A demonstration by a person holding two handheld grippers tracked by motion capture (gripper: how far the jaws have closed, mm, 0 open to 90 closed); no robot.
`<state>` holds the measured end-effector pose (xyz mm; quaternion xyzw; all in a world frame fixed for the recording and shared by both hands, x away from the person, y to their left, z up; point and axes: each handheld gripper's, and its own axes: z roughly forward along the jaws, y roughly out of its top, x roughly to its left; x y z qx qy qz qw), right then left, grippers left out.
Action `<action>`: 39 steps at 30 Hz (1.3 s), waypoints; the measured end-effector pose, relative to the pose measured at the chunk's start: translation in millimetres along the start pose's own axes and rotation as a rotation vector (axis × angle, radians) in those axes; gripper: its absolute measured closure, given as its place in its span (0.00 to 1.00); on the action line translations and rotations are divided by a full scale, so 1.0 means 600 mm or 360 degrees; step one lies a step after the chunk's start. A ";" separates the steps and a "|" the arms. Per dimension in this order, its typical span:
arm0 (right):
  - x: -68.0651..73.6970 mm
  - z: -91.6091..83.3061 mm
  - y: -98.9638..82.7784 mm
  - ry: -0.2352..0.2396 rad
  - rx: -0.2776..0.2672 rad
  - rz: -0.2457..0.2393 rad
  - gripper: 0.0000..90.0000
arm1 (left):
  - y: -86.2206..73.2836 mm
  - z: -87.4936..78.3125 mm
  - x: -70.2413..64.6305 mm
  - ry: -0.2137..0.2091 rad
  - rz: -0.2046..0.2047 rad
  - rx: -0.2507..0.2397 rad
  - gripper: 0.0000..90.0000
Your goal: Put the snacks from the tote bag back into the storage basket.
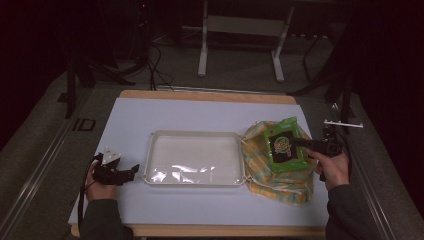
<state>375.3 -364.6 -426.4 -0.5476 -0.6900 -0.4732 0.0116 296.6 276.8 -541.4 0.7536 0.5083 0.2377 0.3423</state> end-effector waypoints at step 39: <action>0.056 -0.002 0.047 -0.0074 0.0174 -0.0267 0.82 | 0.000 0.000 0.000 -0.0001 -0.0001 0.0001 0.22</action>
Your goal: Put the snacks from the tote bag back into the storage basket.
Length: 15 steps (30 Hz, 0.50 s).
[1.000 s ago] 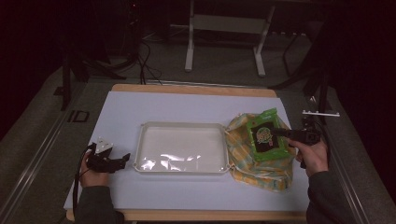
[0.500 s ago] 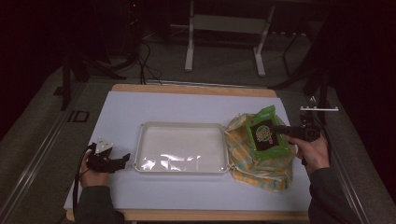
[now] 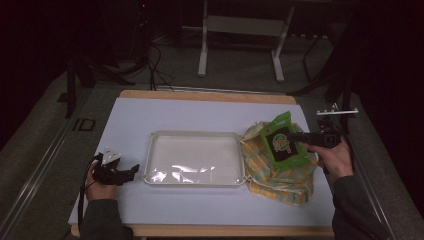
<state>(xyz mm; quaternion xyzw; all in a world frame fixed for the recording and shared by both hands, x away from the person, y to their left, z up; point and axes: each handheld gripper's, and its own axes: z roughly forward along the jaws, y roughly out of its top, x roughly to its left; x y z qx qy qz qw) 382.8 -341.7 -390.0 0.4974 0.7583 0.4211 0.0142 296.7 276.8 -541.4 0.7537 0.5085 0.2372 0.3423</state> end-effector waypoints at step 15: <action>0.023 -0.003 0.022 -0.0025 0.0017 -0.0081 0.82 | 0.000 0.000 0.000 0.0002 -0.0001 -0.0001 0.22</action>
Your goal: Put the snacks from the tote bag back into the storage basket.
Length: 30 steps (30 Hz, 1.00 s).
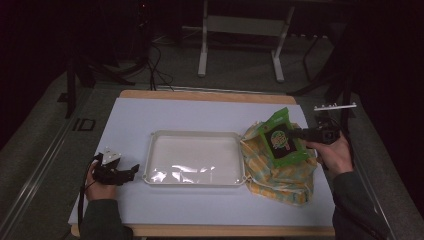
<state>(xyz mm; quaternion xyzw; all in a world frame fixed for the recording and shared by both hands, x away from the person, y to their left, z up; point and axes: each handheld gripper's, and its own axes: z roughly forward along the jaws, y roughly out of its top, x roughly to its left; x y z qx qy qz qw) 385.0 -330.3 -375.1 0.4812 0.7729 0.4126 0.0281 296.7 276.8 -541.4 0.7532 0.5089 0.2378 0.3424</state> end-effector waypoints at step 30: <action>0.056 0.020 0.041 0.0025 0.0062 -0.0127 0.82 | 0.000 0.000 0.000 -0.0002 0.0001 -0.0001 0.22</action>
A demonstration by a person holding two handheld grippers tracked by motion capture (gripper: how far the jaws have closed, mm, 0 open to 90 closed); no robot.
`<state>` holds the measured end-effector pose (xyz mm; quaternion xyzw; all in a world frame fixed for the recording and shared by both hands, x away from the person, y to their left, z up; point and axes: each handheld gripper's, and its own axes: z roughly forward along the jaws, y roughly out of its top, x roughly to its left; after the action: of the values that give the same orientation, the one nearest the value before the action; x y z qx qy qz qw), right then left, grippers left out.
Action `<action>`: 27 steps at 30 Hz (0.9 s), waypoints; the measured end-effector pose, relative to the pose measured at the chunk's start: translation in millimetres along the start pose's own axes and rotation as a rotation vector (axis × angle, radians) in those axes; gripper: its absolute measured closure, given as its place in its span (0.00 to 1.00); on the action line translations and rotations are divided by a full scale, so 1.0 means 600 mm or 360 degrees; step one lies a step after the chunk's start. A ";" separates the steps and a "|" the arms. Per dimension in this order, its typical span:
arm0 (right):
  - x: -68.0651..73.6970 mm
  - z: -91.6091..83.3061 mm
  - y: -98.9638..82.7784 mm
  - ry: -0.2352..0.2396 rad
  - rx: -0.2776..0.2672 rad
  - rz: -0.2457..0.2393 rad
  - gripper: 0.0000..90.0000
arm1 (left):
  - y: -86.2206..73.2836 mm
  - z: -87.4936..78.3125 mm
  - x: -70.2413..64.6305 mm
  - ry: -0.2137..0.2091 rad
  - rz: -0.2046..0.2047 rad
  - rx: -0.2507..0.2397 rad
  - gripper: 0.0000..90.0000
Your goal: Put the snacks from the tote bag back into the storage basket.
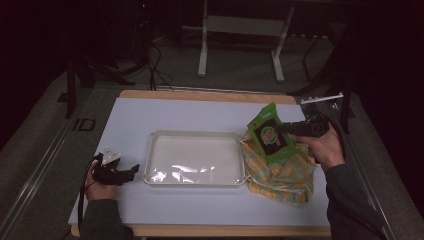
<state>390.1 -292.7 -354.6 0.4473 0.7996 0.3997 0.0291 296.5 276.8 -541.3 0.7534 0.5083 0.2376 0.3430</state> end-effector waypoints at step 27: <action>0.040 0.026 0.025 0.0095 -0.0033 -0.0024 0.82 | 0.000 0.000 0.000 -0.0001 0.0003 0.0000 0.22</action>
<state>392.7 -261.3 -347.7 0.4287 0.7993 0.4210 0.0130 296.5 276.9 -541.3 0.7539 0.5075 0.2377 0.3428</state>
